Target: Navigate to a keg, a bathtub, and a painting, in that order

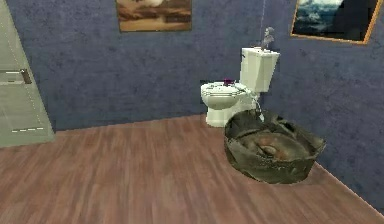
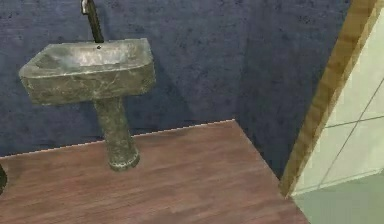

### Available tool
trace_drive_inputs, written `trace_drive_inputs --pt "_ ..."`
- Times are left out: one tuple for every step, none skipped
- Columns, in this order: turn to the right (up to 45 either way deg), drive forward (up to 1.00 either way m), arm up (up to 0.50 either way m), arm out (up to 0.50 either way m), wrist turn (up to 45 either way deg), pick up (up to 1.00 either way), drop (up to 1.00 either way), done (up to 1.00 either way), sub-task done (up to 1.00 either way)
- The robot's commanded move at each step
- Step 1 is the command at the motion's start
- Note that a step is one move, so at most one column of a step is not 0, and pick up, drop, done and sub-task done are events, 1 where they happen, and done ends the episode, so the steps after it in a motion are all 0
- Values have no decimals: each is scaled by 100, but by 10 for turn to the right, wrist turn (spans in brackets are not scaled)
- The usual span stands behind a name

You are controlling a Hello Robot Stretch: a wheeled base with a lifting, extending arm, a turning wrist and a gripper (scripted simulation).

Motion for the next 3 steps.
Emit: trace_drive_inputs --pt "90 0 0 0 0 0 0 0 0" --pt "0 80 0 0 0 0 0 0 0" --pt "270 0 0 0 0 0 0 0 0"
